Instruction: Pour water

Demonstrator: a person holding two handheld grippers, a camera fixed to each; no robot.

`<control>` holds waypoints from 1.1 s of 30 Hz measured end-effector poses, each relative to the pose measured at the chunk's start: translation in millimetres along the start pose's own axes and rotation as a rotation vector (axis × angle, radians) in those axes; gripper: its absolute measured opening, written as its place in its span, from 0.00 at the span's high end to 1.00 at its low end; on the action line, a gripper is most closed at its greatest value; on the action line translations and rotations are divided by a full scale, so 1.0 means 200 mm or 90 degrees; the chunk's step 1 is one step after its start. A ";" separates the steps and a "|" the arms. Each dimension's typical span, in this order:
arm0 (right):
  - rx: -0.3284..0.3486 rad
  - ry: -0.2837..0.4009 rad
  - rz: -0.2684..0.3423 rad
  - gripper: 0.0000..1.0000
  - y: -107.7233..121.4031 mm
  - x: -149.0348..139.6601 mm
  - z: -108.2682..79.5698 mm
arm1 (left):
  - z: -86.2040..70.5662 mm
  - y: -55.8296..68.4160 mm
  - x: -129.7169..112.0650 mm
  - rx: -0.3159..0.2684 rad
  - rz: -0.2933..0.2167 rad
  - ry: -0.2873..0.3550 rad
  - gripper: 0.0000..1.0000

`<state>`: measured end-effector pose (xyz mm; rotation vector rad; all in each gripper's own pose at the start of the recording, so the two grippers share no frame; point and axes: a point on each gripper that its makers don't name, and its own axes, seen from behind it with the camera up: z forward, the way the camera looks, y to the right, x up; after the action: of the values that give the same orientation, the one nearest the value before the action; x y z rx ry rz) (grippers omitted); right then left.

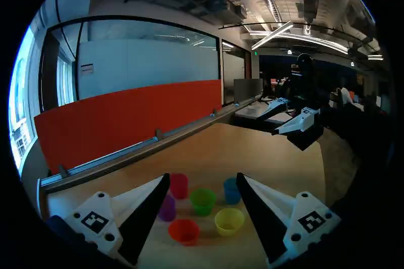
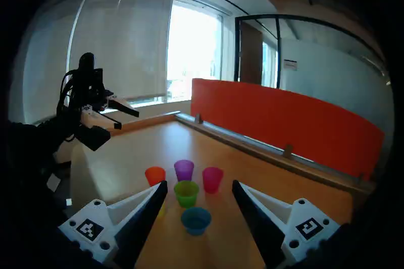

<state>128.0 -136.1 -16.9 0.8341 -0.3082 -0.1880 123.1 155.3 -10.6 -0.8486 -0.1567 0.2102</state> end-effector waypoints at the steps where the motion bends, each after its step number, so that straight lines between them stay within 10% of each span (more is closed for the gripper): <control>1: 0.002 -0.006 -0.002 0.01 0.00 -0.02 0.01 | 0.01 0.00 -0.01 -0.001 0.001 -0.004 0.03; 33: 0.054 -0.093 -0.008 0.01 -0.06 -0.38 0.19 | 0.25 -0.09 -0.24 -0.053 0.025 -0.086 0.03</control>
<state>41.9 -149.2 -16.1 0.9076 -0.4503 -0.2493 66.9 168.7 32.4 -0.9208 -0.2766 0.2998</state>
